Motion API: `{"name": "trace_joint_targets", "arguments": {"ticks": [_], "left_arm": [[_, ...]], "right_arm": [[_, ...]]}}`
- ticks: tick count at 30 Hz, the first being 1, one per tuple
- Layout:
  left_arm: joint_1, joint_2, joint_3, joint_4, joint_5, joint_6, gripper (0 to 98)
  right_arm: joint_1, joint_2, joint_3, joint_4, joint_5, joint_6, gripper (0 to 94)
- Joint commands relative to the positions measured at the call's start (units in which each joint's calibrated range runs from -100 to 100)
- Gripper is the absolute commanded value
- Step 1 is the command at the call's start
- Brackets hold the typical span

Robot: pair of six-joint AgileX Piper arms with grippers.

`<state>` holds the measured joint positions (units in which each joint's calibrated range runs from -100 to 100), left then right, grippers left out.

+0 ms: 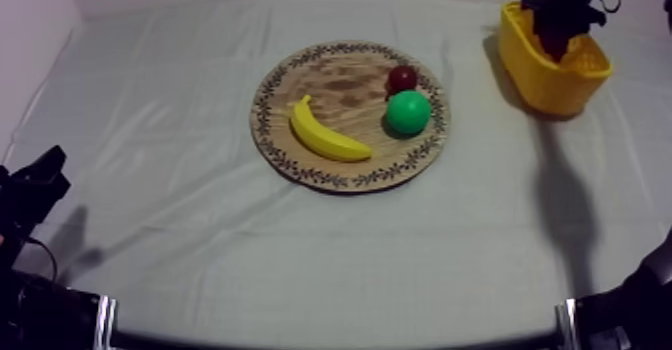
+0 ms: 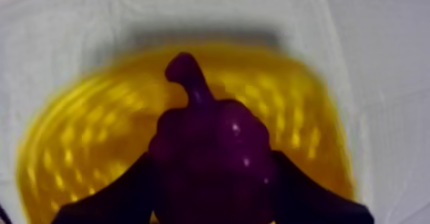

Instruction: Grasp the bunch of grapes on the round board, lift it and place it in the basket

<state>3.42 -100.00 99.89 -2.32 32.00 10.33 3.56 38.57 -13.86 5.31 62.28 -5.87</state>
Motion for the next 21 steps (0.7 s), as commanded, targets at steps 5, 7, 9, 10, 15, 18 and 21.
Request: {"name": "trace_joint_targets", "arguments": {"ticks": [5, 7, 9, 10, 15, 18, 21], "left_arm": [[0.0, 0.0, 0.0, 0.00, 0.0, 0.0, 0.1], [0.0, 0.0, 0.0, 0.00, 0.0, 0.0, 0.1], [0.0, 0.0, 0.0, 0.00, 0.0, 0.0, 0.1], [0.0, 0.0, 0.0, 0.00, 0.0, 0.0, 0.1], [0.0, 0.0, 0.0, 0.00, 0.0, 0.0, 0.1], [0.0, 0.0, 0.0, 0.00, 0.0, 0.0, 0.1], [0.0, 0.0, 0.0, 0.00, 0.0, 0.0, 0.1]], "right_arm": [[-0.3, 0.5, 3.1, 0.2, -1.4, -0.2, 18.5], [-0.4, 0.3, 3.6, 0.3, -1.4, -0.2, 18.4], [-0.4, -0.2, 4.1, 0.3, -1.4, -0.2, 18.4], [-0.3, -0.4, 4.3, 0.2, -1.4, -0.2, 18.4], [-0.2, -2.4, 6.1, 0.1, -1.5, 0.0, 18.1], [-0.1, -3.9, 8.2, -0.1, -2.2, -0.1, 24.3], [0.1, -5.4, 10.7, -0.6, -3.5, 0.1, 47.4]]}}
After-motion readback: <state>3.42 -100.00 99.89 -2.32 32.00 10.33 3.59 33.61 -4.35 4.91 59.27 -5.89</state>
